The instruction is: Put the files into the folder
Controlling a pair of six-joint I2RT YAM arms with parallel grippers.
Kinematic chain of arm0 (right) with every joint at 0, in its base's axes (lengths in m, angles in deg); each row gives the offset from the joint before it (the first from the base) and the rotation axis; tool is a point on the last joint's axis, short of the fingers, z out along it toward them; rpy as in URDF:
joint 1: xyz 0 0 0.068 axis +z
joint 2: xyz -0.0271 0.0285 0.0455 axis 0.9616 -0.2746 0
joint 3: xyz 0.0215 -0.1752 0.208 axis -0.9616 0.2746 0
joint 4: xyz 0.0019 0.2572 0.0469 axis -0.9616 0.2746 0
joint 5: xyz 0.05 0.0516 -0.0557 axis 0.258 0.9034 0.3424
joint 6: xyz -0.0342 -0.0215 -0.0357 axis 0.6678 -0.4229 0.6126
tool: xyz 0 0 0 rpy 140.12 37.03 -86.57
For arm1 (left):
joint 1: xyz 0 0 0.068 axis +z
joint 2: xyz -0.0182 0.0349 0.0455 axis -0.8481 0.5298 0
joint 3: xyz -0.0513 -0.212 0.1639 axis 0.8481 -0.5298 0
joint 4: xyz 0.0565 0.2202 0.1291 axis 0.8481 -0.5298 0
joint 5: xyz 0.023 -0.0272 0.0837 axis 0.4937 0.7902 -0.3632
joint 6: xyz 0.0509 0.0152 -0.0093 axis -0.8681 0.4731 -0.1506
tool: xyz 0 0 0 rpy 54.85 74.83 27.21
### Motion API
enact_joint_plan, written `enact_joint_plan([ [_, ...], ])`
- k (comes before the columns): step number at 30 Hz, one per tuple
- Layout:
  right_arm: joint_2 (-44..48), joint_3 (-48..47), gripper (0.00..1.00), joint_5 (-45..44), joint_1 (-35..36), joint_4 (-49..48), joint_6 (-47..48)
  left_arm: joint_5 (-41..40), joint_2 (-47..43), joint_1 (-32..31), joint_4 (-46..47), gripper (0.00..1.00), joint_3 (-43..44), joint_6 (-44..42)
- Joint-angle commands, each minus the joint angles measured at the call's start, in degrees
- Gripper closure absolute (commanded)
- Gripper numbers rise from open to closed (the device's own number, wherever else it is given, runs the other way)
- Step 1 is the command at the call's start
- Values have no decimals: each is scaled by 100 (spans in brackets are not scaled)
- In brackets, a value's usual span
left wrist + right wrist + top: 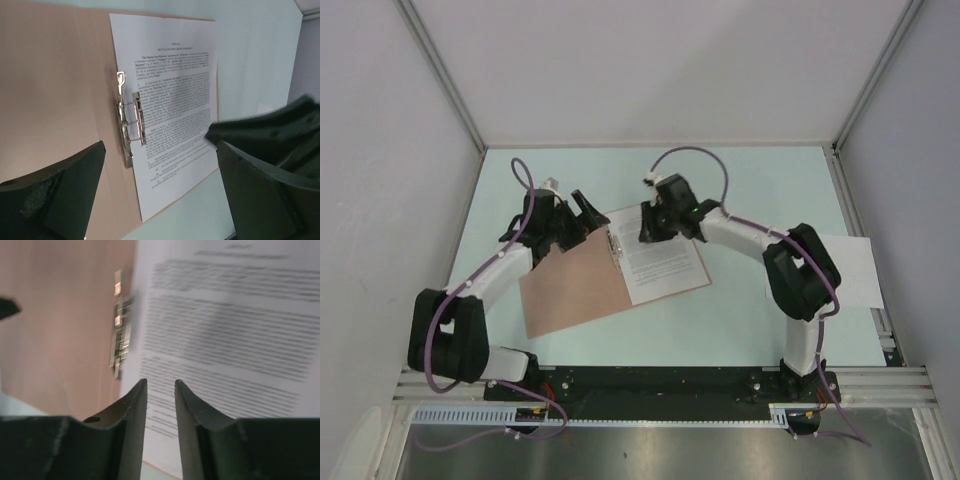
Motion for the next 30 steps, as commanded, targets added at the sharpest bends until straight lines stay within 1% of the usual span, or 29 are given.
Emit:
enact_joint_plan([
  [1,-181,53,72,-478,743,-768,-264,432,578,227,463,1,366,191],
  [2,-251,140,75,-539,849,-821,-229,589,789,245,533,1,523,218],
  [3,-278,176,83,-670,972,-917,-168,721,965,263,508,2,620,261],
  [5,-331,351,92,-742,1026,-1023,-132,732,1318,271,778,2,744,323],
  [6,-366,404,100,-681,1034,-1119,-106,688,1397,271,858,2,788,375],
  [7,-410,431,100,-646,1034,-1137,-80,670,1520,271,903,2,858,376],
  [11,-735,457,100,-514,999,-1155,-62,714,2353,271,710,3,1586,279],
  [15,-876,580,100,-426,938,-1278,-167,486,2636,271,666,3,1860,218],
  [17,-902,607,100,-365,868,-1278,-228,529,2768,271,666,2,1957,253],
  [21,-911,765,100,-145,744,-1480,-396,565,2944,263,718,2,1905,306],
  [30,-990,791,100,119,735,-1524,-501,617,3173,131,920,2,1825,376],
])
